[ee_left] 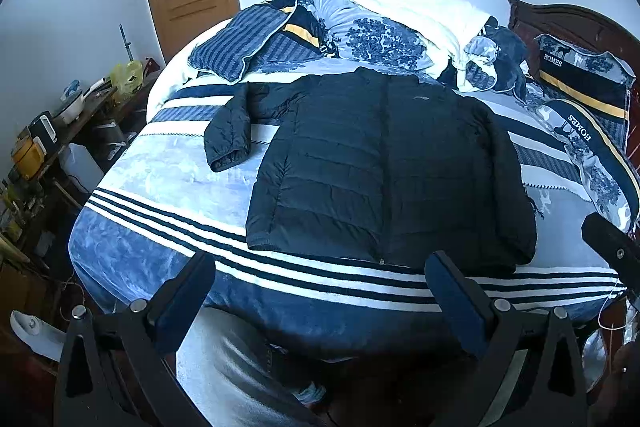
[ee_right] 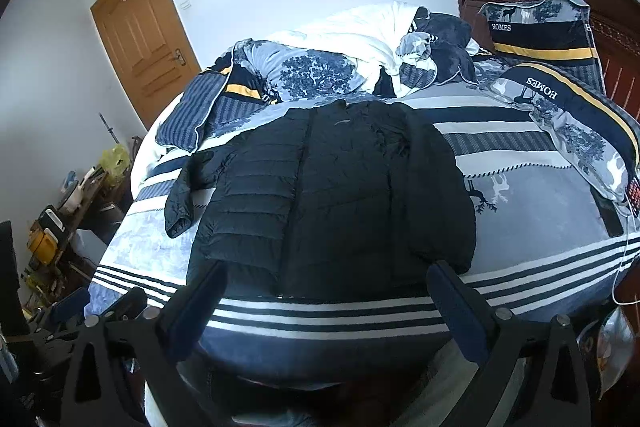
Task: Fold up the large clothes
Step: 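Move both grippers toward the hem of the black puffer jacket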
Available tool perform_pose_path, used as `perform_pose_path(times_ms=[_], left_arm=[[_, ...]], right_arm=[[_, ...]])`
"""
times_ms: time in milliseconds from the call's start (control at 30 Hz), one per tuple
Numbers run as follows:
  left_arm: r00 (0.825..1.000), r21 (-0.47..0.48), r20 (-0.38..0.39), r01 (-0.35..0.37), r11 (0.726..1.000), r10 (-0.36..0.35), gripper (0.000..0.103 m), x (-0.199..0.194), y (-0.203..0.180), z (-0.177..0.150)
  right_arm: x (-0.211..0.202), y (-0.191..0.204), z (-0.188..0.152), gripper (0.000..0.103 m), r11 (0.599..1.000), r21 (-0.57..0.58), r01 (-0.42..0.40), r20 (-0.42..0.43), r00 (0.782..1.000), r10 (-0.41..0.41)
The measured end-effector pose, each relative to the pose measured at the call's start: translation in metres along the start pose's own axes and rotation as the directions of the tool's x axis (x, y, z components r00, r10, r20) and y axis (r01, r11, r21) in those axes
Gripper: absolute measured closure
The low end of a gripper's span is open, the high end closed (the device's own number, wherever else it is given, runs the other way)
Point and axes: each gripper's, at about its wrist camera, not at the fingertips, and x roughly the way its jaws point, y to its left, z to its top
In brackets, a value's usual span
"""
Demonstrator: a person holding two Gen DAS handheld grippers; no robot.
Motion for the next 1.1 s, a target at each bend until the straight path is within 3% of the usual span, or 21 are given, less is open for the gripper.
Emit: perform_pose_path(times_ms=[433, 633, 800, 1100], left_arm=[[0.999, -0.002, -0.045, -0.017, 1.0, 0.017, 0.0, 0.028, 0.002, 0.003], [0.998, 0.002, -0.064, -0.027, 1.0, 0.028, 0.0, 0.039, 0.001, 0.005], [0.997, 0.003, -0.065, -0.03, 1.0, 0.03, 0.0, 0.041, 0.001, 0.006], [0.999, 0.007, -0.031, -0.033, 0.999, 0.033, 0.0, 0.035, -0.001, 0.004]], right_arm=[[0.028, -0.005, 0.0, 0.001, 1.0, -0.009, 0.01, 0.013, 1.0, -0.01], [0.03, -0.002, 0.004, 0.001, 1.0, -0.017, 0.014, 0.095, 0.995, -0.012], [0.023, 0.0, 0.007, 0.001, 0.999, -0.009, -0.04, 0.15, 0.988, 0.04], [0.024, -0.007, 0.007, 0.001, 0.999, -0.025, 0.045, 0.078, 0.996, -0.043]])
